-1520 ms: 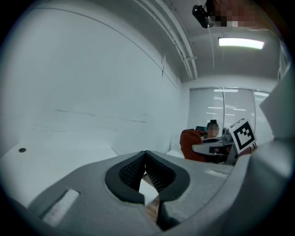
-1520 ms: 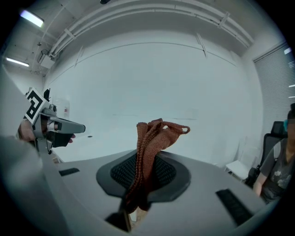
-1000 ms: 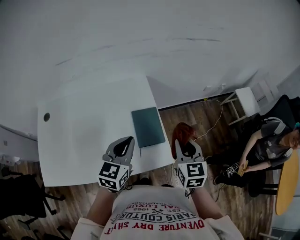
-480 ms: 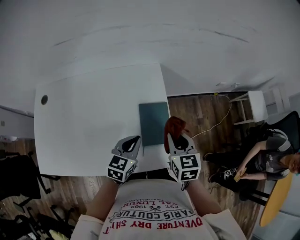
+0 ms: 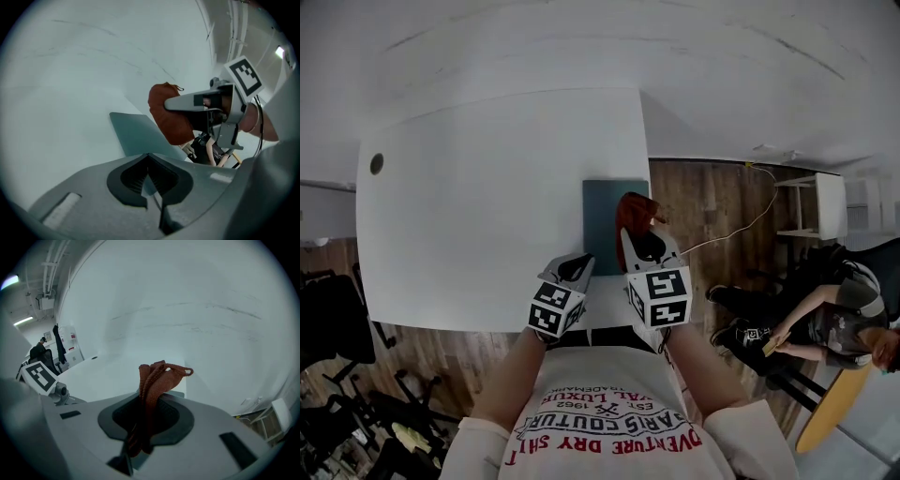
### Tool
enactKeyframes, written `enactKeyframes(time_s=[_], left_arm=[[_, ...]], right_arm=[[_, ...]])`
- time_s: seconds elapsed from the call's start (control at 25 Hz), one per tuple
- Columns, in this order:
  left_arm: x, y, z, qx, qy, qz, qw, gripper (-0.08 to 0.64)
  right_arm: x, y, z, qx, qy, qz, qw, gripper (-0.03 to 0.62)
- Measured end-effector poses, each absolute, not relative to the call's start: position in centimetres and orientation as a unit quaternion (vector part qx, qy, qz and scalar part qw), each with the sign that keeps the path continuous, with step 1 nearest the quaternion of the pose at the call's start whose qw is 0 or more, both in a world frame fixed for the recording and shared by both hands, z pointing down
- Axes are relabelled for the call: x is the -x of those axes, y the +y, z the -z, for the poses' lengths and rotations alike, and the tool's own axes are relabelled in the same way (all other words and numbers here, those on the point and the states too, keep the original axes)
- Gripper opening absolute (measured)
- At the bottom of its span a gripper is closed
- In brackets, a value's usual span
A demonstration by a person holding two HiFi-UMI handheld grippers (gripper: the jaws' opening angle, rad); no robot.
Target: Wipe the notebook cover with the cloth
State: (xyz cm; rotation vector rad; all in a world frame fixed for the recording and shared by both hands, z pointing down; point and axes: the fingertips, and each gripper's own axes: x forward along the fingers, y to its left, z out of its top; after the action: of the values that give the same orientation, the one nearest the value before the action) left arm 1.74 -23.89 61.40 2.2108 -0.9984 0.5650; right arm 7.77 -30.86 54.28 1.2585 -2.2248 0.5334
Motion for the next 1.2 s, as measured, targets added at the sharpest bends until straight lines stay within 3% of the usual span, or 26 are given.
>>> enactKeyframes(time_s=[0.6, 0.8, 1.2], left_arm=[[-1.9, -23.8, -63.0, -0.822, -0.386, -0.233, 0.349, 0.009], [-1.6, -24.2, -63.1, -0.811, -0.401, -0.219, 0.364, 0.009], [-1.3, -24.3, -63.1, -0.797, -0.382, -0.195, 0.426, 0.009]], right_arm=[[1.2, -36.8, -59.2, -0.362, -0.852, -0.249, 0.284, 0.078], [1.0, -37.8, -61.6, -0.359, -0.839, -0.247, 0.327, 0.078], [-1.3, -38.0, -62.0, -0.355, -0.836, -0.245, 0.339, 0.087]])
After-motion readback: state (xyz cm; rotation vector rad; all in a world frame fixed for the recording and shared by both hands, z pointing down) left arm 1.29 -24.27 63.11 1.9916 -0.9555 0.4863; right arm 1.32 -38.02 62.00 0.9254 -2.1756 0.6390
